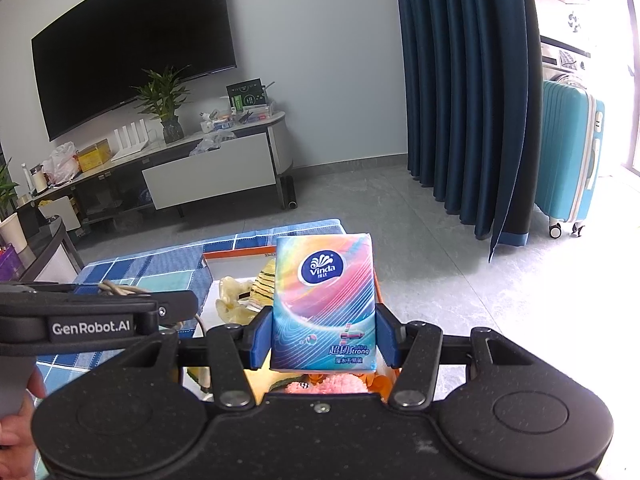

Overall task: Organize soft objects
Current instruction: 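Carry the tissue pack and cable over the box with both tools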

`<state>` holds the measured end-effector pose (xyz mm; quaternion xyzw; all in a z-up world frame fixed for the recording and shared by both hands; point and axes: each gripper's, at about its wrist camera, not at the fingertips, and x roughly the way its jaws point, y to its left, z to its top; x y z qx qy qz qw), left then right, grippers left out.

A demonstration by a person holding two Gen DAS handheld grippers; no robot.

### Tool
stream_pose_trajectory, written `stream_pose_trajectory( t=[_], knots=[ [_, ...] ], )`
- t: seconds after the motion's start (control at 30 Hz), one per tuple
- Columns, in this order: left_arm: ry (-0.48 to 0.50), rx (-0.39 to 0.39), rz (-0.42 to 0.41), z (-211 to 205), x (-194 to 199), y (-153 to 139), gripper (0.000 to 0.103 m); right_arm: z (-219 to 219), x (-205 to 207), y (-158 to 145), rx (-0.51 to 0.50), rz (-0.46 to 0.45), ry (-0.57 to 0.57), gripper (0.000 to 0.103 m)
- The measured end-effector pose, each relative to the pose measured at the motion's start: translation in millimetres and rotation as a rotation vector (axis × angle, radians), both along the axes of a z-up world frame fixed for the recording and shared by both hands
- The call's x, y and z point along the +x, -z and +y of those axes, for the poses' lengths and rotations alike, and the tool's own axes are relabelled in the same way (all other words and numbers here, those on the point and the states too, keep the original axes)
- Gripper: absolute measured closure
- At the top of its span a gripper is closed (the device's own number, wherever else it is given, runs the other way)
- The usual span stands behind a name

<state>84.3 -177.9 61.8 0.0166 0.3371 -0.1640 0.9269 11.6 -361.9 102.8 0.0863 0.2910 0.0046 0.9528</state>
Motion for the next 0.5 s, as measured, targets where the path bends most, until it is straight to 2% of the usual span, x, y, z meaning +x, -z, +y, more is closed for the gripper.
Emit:
stream_pose_trajectory(
  t=[0.5],
  knots=[
    [-0.009, -0.003, 0.007, -0.3, 10.6, -0.4, 0.032, -2.6, 8.8, 4.4, 0.0, 0.009, -0.012, 0.04]
  ],
)
